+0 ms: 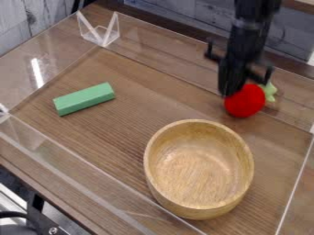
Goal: Move the red object to the left side of the table
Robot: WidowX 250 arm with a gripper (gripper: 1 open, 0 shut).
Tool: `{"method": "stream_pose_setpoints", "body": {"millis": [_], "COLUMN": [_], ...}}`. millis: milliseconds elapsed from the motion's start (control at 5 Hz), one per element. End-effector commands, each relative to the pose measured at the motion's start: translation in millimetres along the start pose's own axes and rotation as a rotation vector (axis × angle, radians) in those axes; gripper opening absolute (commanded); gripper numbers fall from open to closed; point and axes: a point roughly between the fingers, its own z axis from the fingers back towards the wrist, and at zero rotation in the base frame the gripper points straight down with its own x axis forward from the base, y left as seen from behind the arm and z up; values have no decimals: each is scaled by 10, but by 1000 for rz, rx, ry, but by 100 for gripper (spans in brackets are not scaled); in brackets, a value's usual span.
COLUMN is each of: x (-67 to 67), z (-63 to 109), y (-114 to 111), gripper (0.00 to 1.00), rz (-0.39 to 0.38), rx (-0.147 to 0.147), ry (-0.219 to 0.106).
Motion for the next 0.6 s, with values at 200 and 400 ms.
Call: {"method": "stream_pose_setpoints", "body": {"millis": [200, 400], "x": [-9, -4], "z": [566, 447], "y": [147, -6], "gripper": [100, 100], "rz": [65, -28], "rx": [12, 0], "ry": [-126, -96]}}
